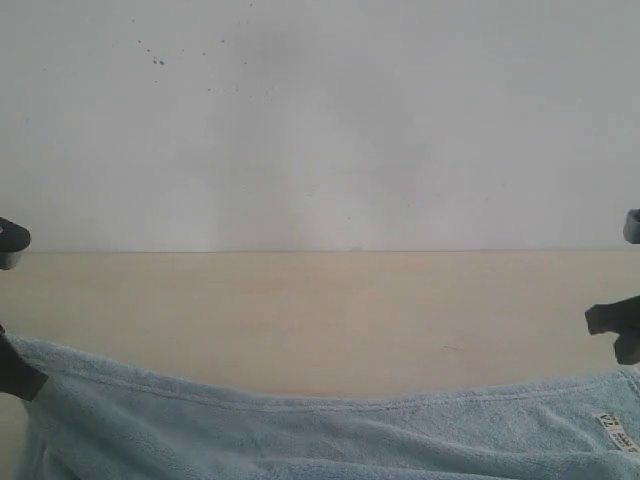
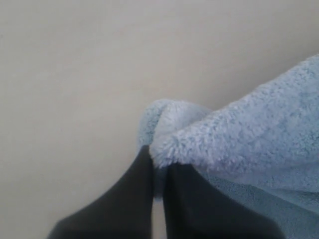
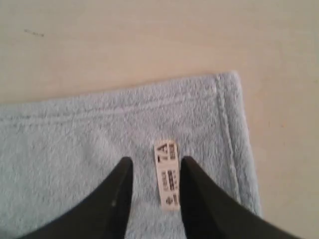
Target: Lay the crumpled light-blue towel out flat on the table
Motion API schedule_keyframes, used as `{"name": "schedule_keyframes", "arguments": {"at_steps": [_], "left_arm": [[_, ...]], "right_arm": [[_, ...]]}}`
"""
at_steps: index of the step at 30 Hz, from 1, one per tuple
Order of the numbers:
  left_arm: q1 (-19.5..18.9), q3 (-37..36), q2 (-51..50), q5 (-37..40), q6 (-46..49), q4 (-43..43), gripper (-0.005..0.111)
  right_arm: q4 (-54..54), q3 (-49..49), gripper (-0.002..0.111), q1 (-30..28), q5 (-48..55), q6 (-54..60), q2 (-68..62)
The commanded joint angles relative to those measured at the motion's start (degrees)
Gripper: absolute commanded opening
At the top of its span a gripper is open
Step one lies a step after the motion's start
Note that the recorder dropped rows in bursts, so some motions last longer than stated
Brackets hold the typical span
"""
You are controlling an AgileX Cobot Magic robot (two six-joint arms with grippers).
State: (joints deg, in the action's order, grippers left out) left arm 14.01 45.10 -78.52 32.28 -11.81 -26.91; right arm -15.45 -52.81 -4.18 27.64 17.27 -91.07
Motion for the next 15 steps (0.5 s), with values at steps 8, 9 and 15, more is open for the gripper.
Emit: {"name": "schedule_keyframes", "arguments": {"at_steps": [8, 9, 15], "left_arm": [[-0.1, 0.3, 0.4, -0.6, 1.4, 0.6, 0.004], [-0.1, 0.3, 0.4, -0.6, 1.4, 0.6, 0.004], [-0.1, 0.3, 0.4, -0.6, 1.4, 0.6, 0.004]], "right_arm": [[10.9, -13.3, 0.040, -0.9, -2.4, -5.7, -14.5], [11.6, -13.7, 0.040, -1.2, -2.7, -6.8, -15.4], [13.1, -14.3, 0.040, -2.8, -3.4, -7.7, -19.5]]}}
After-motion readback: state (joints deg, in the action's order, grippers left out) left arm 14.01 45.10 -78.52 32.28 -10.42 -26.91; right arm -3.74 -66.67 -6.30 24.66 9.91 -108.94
